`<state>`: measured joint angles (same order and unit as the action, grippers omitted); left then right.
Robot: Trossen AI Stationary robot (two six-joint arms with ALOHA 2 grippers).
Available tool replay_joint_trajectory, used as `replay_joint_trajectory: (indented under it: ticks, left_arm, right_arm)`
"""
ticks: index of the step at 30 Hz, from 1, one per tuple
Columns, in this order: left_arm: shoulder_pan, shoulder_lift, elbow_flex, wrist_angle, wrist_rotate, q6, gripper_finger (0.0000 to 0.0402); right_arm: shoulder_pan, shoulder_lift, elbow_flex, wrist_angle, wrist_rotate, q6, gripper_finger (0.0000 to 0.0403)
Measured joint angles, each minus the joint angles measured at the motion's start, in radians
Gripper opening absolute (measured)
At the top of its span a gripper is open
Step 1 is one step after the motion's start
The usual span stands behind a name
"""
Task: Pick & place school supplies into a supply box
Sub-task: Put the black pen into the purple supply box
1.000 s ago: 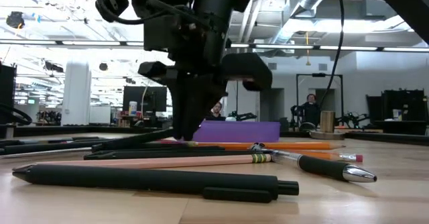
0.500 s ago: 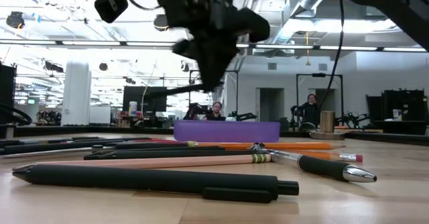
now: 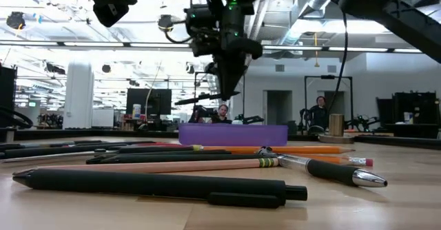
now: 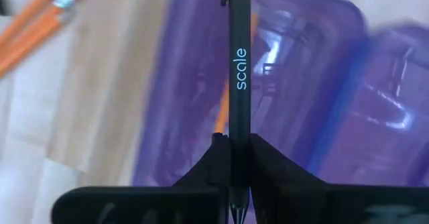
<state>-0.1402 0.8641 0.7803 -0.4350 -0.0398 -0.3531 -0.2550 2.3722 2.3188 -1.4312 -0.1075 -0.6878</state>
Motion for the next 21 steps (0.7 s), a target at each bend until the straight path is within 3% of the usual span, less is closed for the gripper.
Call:
replay_joint_trajectory:
  ticks: [5, 11, 21]
  left_arm:
    - [0.000, 0.000, 0.000, -0.001, 0.000, 0.000, 0.0000]
    - [0.000, 0.000, 0.000, -0.001, 0.000, 0.007, 0.0000]
    - [0.000, 0.000, 0.000, 0.000, -0.028, 0.035, 0.0000]
  right_arm:
    - [-0.061, 0.000, 0.000, 0.000, -0.004, -0.001, 0.0022]
    - [-0.095, 0.000, 0.000, -0.038, -0.103, 0.006, 0.0015]
    - [-0.090, 0.003, 0.000, -0.078, -0.102, 0.085, 0.0087]
